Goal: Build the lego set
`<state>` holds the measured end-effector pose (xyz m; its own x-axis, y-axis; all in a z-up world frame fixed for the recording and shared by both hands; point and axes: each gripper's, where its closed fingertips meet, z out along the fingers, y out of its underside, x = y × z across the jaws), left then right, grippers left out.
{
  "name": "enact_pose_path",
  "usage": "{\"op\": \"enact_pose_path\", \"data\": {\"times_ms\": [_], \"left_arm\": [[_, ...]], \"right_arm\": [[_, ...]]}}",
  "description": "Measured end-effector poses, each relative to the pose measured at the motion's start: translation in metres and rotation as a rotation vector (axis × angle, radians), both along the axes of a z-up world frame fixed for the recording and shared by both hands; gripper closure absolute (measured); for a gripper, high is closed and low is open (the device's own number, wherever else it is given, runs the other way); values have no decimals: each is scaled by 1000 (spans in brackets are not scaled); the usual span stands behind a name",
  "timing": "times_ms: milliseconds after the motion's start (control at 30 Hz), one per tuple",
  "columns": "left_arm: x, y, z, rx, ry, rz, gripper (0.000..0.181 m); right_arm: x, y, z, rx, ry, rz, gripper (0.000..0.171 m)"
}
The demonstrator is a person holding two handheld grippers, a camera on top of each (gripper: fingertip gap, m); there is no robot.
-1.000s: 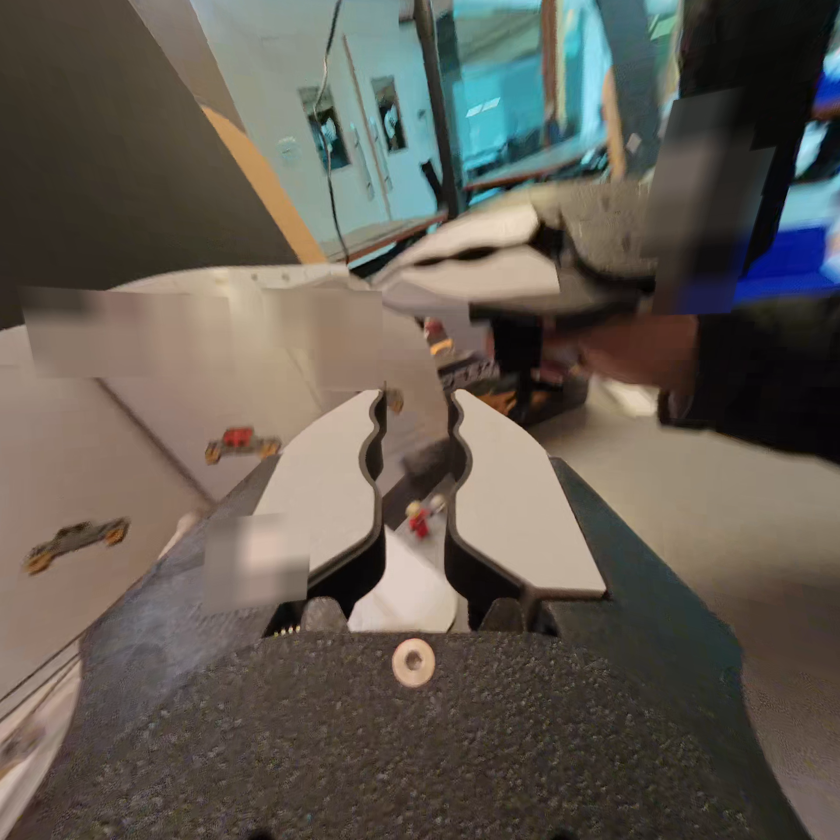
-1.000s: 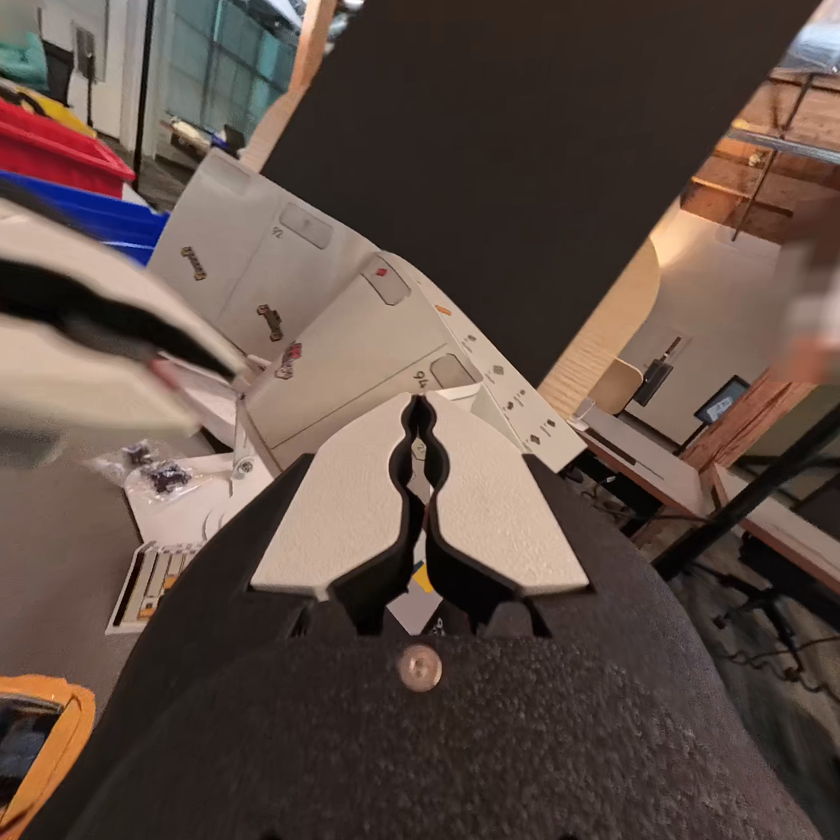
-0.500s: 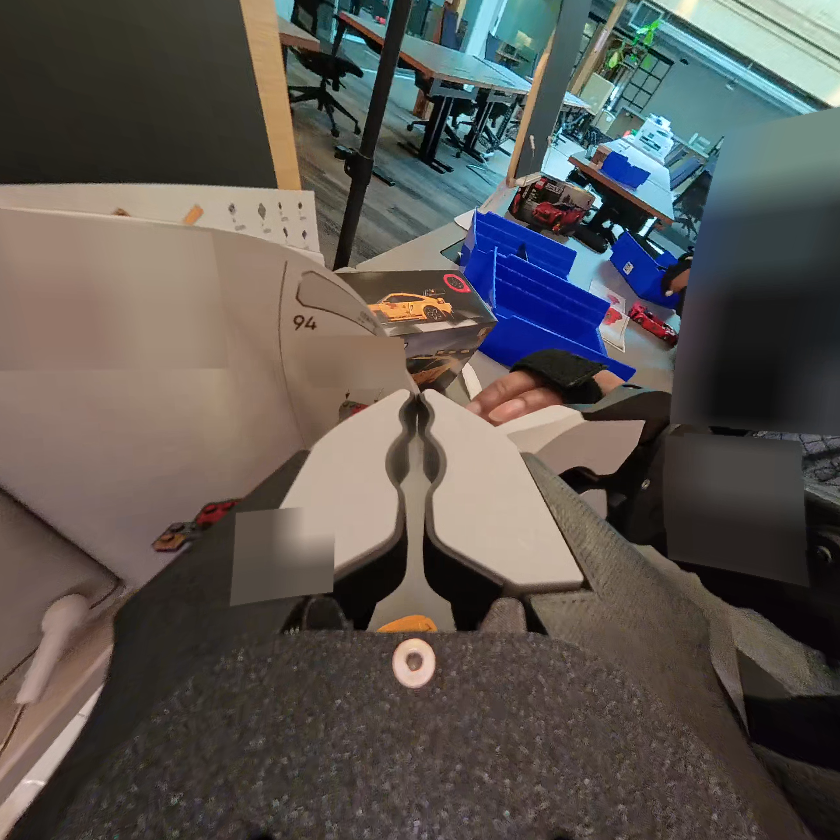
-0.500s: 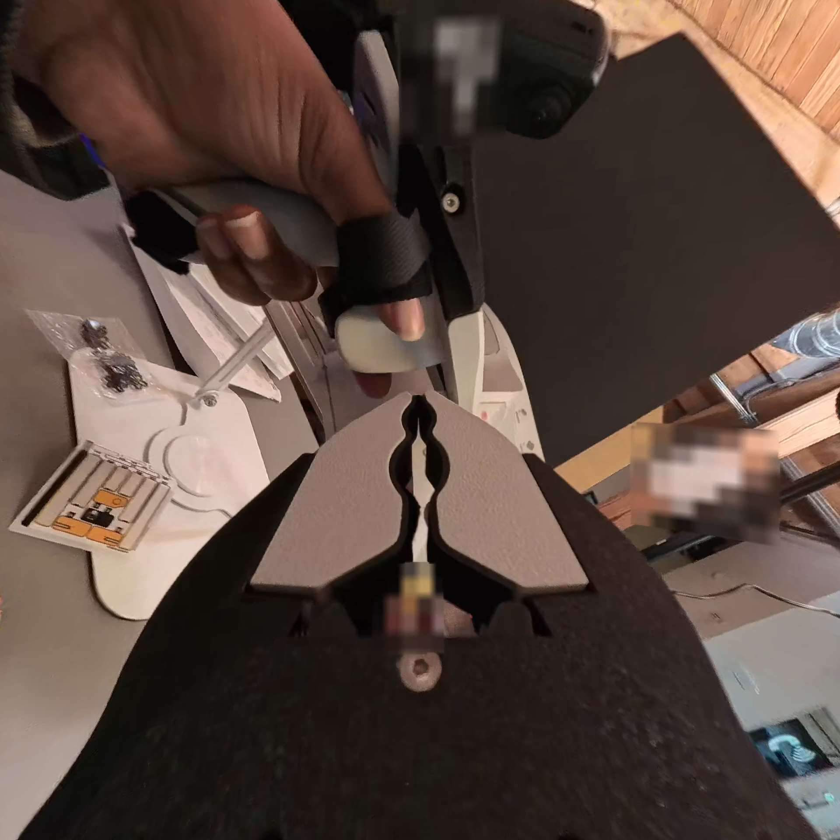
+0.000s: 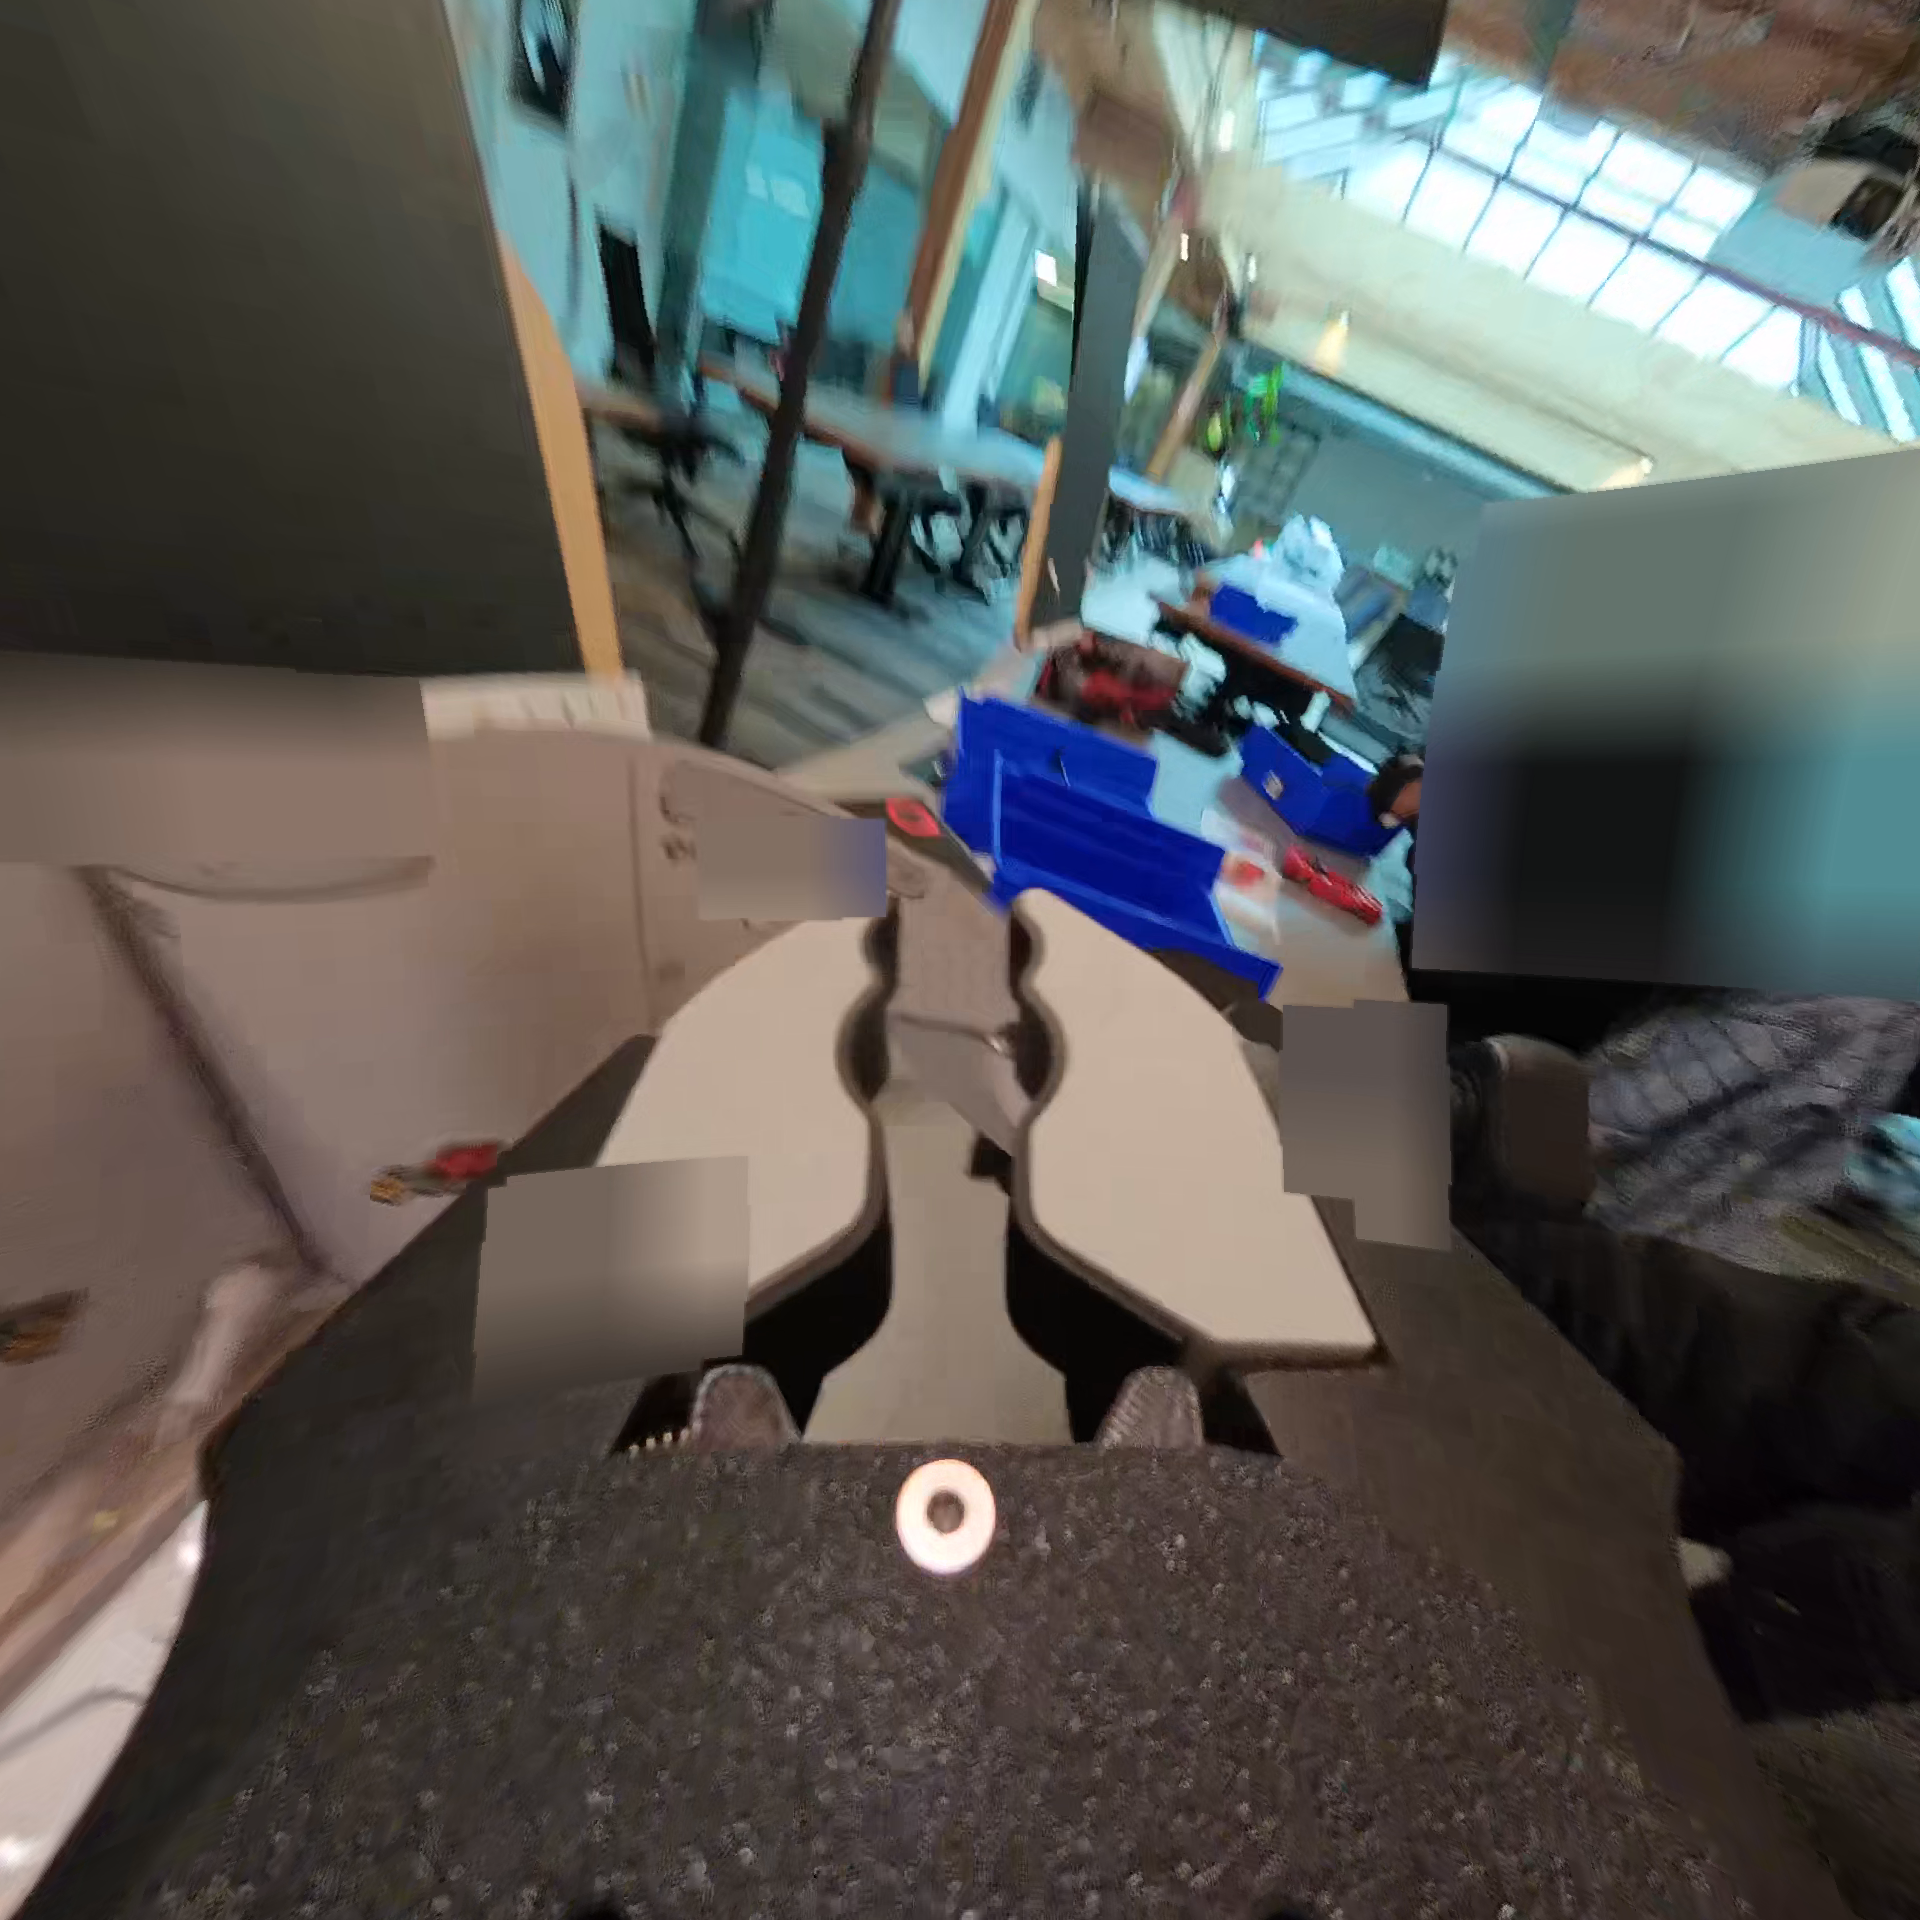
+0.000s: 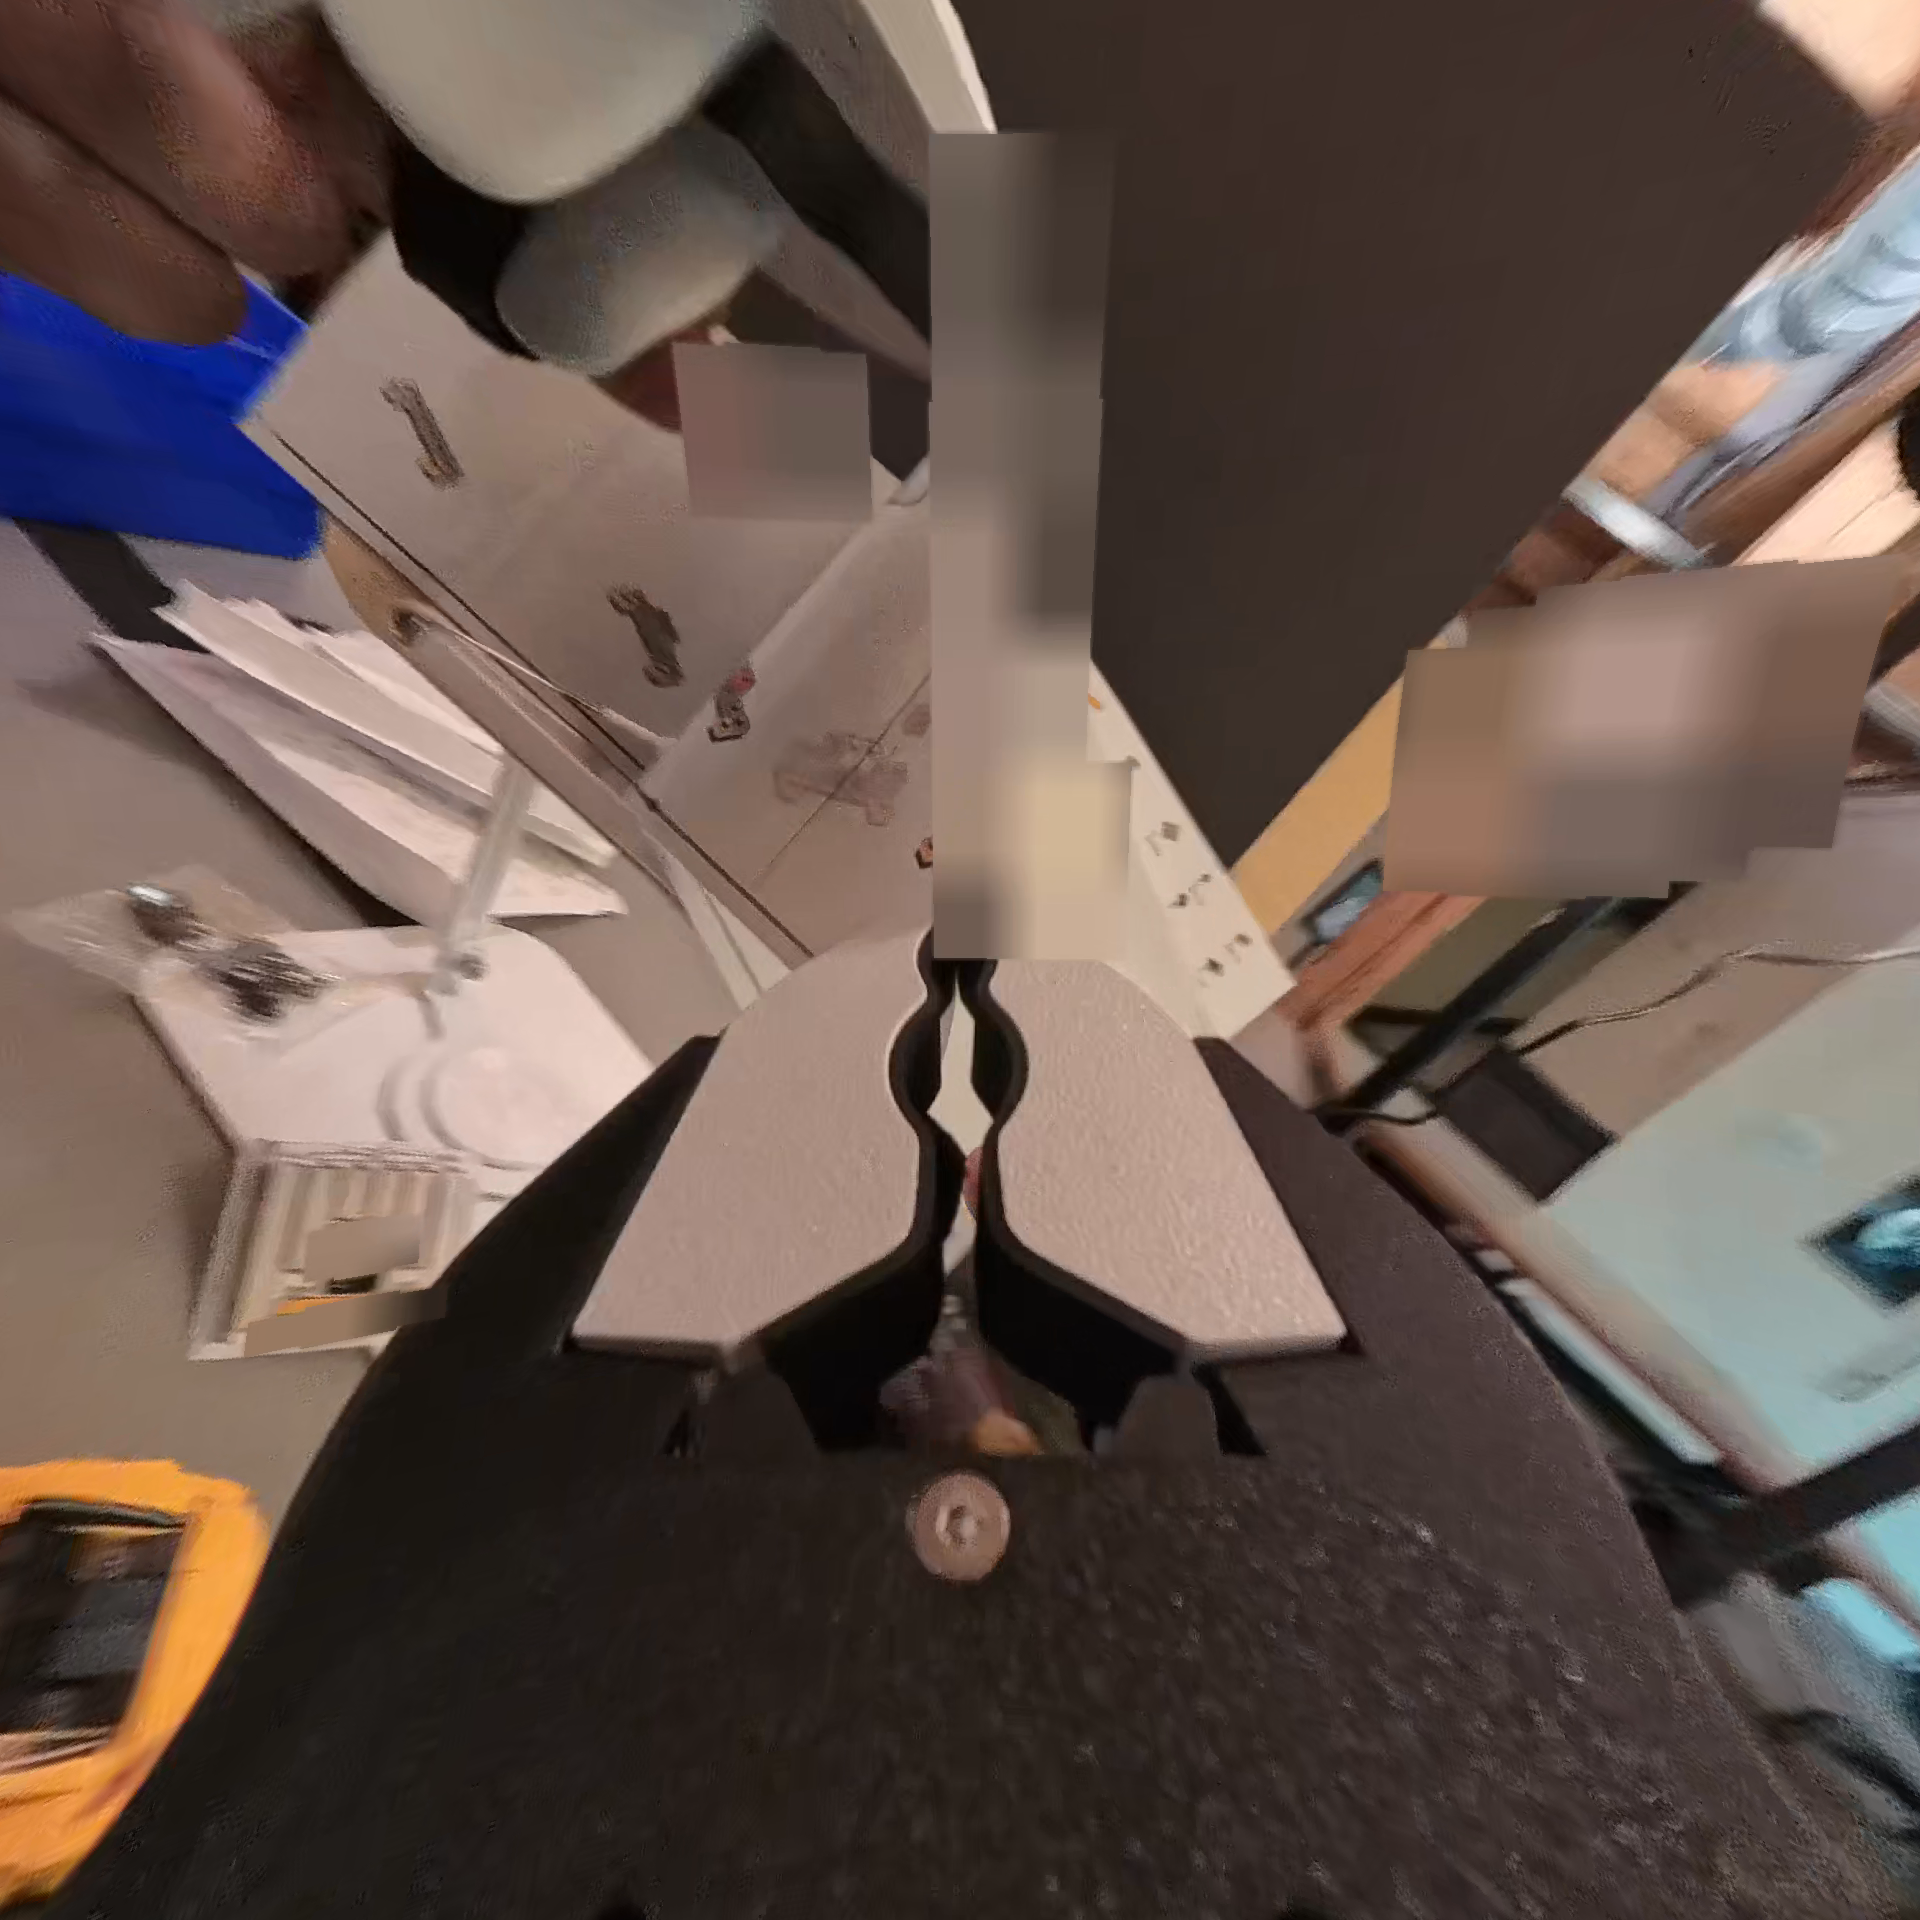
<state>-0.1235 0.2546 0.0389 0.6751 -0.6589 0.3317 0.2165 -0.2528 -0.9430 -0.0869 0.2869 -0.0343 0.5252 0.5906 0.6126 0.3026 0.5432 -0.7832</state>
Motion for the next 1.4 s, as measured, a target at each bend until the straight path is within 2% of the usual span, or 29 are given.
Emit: {"op": "enact_pose_path", "data": {"times_ms": [33,100,167,300,433,533,567,600,800,933,1167,1300,1400], "left_arm": [[-12,-4,6,65,45,47,157],[-45,-4,-6,147,256,194,158],[-76,1,-42,131,505,310,158],[-93,14,-111,76,785,364,150],[-107,37,-120,145,1010,490,156],[-107,47,-133,71,1073,466,161],[-108,48,-135,64,1084,467,172],[-109,49,-135,68,1084,473,176],[-115,46,-118,152,967,542,176],[-116,42,-114,170,897,535,176],[-114,39,-114,203,960,514,177],[-119,33,-104,203,814,534,177],[-126,25,-94,214,650,565,177]], "right_arm": [[-1,-3,2,-58,15,32,171],[2,-6,8,-128,39,63,171],[4,-9,13,-235,62,111,171],[4,-10,21,-453,86,197,171],[8,1,21,-540,63,189,171],[13,9,15,-626,66,207,171],[14,11,14,-656,74,220,171],[16,15,13,-691,84,230,171],[23,34,7,-851,153,277,171],[24,36,5,-868,152,280,171],[23,32,10,-840,132,281,171],[13,14,18,-807,106,324,171],[-8,-14,28,-802,76,413,171]]}}
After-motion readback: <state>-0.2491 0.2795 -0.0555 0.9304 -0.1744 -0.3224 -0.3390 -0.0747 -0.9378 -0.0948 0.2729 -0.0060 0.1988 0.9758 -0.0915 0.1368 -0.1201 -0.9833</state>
